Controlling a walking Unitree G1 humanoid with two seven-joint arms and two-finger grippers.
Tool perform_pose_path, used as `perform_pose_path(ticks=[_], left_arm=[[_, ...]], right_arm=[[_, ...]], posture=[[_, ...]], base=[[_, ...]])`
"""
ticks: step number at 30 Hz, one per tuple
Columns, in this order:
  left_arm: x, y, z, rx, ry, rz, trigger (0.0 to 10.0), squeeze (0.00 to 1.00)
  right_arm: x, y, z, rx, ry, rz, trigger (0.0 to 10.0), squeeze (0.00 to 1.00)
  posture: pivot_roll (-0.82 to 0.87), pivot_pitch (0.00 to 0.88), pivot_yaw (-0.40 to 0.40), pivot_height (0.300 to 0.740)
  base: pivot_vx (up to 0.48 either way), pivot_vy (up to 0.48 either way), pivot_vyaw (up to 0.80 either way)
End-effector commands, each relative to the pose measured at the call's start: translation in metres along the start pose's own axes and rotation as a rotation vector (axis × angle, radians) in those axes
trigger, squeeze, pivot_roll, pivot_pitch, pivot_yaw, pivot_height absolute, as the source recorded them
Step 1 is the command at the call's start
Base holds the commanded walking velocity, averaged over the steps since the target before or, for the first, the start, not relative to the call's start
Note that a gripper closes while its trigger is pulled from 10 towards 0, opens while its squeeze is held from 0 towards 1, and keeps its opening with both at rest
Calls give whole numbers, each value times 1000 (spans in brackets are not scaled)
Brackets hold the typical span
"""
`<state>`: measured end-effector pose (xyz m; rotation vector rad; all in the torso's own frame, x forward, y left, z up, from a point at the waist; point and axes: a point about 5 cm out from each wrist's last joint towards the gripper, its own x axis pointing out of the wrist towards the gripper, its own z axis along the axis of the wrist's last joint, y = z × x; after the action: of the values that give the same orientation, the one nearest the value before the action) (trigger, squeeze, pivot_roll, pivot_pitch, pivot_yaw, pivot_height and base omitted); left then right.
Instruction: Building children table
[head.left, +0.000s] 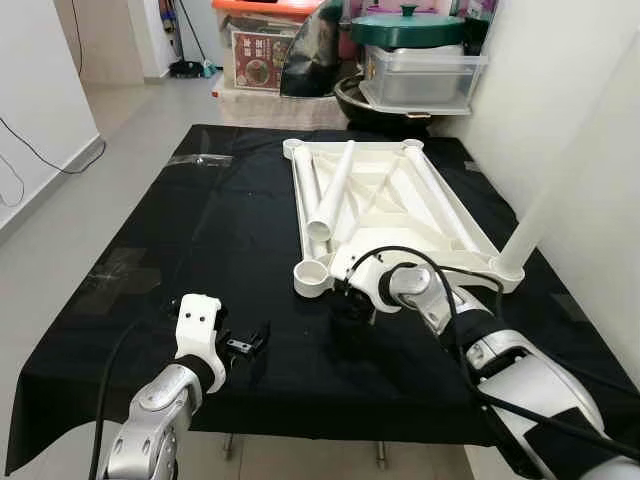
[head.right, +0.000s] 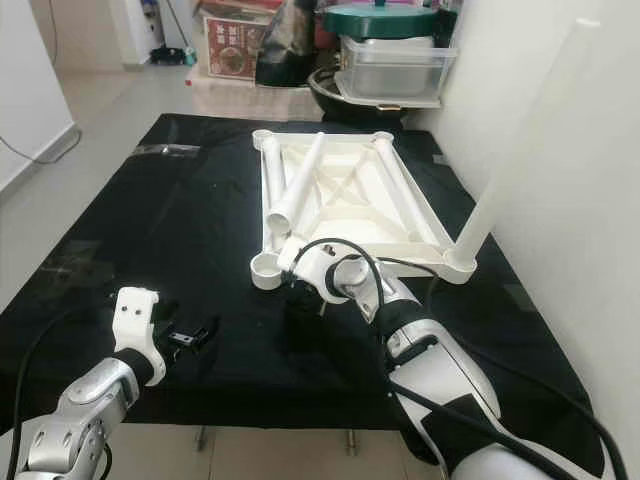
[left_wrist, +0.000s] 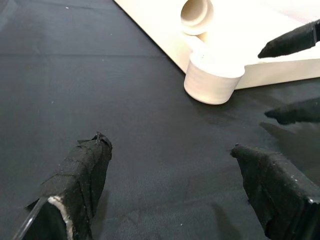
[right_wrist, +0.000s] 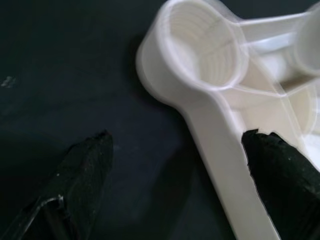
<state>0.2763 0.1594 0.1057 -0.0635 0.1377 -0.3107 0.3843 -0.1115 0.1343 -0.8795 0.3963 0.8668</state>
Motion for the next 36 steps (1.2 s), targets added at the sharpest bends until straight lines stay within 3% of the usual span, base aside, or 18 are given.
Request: perform_pose_path(ticks=[1,10,19,27,31,36], left_arm=[[0,0,-1,9,5,5,10000,0],[-1,-2,-2,6,2,13,10000,0],[-2,-5,-3,-1,2,18,10000,0],[-2,-6,-5,-5,6,15,10000,0],[-1,-7,-5,-7,7,13,10000,0],[-1,-6,-4,-5,6,11,10000,0]], right_arm=[[3,4,3,-66,40,59,10000,0],[8,2,25,-205,81,65,10000,0],[6,-14,46,-164,47,-77,10000,0],[4,-13,33,-167,109,-41,10000,0],[3,-7,11,-223,227,11,10000,0],[2,-7,4,-208,271,-11,10000,0]], posture=[[141,0,-112,740],[159,0,-133,740],[156,0,-142,740],[153,0,-144,740],[154,0,-142,740],[159,0,-145,740]], base=[[0,0,0],[0,0,0],[0,0,0],[0,0,0],[0,0,0],[0,0,0]])
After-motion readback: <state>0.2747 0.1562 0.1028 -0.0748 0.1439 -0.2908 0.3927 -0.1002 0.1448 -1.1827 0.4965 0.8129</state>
